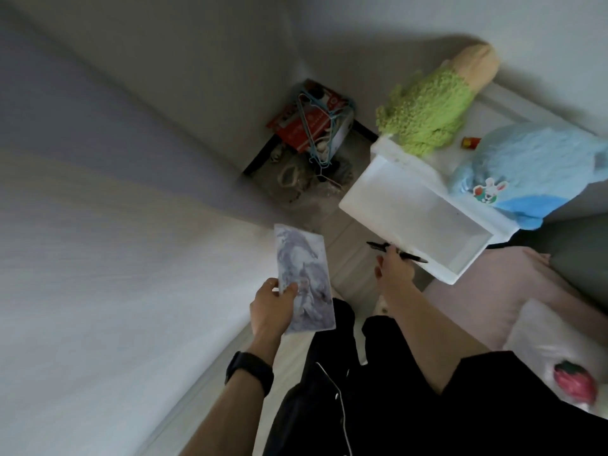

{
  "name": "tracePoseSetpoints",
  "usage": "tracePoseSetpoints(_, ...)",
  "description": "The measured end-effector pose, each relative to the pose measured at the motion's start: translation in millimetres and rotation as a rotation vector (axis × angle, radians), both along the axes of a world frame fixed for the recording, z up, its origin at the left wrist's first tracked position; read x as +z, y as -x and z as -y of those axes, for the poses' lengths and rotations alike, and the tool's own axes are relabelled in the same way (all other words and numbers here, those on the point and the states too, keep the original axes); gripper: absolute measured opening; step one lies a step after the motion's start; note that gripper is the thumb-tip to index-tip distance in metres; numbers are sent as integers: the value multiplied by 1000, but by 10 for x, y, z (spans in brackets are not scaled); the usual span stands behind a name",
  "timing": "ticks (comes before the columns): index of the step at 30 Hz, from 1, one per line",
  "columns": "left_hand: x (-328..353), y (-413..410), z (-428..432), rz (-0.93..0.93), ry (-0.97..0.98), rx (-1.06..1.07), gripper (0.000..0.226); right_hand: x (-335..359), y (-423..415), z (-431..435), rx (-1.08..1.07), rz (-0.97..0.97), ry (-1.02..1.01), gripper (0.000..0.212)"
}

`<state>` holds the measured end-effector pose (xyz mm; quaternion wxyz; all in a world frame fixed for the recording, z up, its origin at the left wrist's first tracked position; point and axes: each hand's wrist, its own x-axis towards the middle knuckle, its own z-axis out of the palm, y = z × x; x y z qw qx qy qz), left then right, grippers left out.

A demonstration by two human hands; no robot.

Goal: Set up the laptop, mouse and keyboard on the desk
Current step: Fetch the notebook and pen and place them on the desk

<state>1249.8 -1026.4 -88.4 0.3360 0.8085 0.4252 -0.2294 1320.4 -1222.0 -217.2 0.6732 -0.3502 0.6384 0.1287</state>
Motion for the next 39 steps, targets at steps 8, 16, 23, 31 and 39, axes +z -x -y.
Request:
tracePoseSetpoints(8, -35, -298, 106, 12, -18, -96, 26, 106, -650, 554, 131, 60, 171, 16)
tracePoseSetpoints(16, -122, -90, 152, -15, -1, -26, 25, -68, -421, 896, 474, 135, 388, 14)
tracePoseSetpoints(23, -212, 452, 46, -92, 30, 140, 32, 148, 307, 628, 854, 214, 407, 16)
tracePoseSetpoints(31, -202, 1297, -335, -86, 75, 331, 43, 489, 911, 94, 1535, 303, 493, 22)
tracePoseSetpoints(39, -203, 2646, -1141, -20, 105, 552, 39, 464, 1623, -1017, 1706, 423, 494, 28)
